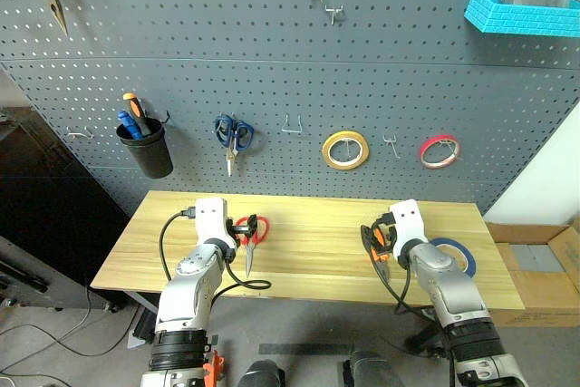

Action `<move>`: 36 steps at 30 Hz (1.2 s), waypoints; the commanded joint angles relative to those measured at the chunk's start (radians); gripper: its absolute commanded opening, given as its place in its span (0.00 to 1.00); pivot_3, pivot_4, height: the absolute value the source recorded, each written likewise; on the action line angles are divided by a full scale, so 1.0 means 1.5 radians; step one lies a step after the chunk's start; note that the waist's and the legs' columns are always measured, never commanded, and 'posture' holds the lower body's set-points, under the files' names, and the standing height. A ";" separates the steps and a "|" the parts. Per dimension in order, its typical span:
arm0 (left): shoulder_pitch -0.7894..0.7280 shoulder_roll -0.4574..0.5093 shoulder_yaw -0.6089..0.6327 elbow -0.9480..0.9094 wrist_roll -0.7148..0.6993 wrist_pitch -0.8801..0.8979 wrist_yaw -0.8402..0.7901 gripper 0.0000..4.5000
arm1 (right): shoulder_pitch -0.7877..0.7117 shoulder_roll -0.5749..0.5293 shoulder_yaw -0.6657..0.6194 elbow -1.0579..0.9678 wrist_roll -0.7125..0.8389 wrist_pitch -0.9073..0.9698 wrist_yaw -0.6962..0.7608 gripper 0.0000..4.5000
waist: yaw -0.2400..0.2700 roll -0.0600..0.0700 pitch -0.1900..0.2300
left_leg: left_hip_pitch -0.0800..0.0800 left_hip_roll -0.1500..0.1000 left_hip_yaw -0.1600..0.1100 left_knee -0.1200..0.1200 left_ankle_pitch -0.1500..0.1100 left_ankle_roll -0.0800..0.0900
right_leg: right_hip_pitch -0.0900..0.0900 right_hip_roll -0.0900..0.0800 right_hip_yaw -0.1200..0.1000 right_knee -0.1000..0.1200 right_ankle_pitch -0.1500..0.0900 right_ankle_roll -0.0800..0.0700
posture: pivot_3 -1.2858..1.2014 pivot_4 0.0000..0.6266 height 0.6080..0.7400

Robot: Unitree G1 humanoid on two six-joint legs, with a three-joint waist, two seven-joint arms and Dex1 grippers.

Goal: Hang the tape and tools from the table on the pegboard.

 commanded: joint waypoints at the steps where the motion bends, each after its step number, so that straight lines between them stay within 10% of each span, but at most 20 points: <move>1: -0.025 0.011 0.012 -0.023 -0.010 0.016 -0.001 1.00 | -0.019 0.005 -0.014 -0.008 0.000 -0.022 -0.008 0.98 | 0.003 0.000 0.000 | 0.000 0.000 0.000 0.000 0.000 0.000 | 0.000 0.000 0.000 0.000 0.000 0.000 | 0.49 0.03 1.00; 36: -0.083 -0.011 -0.030 0.061 0.025 -0.055 0.001 1.00 | -0.031 -0.018 -0.036 -0.006 -0.001 -0.032 -0.014 0.98 | 0.007 0.000 -0.005 | 0.000 0.000 0.001 0.000 0.000 0.000 | 0.000 0.000 0.000 0.000 0.002 0.004 | 0.48 0.00 1.00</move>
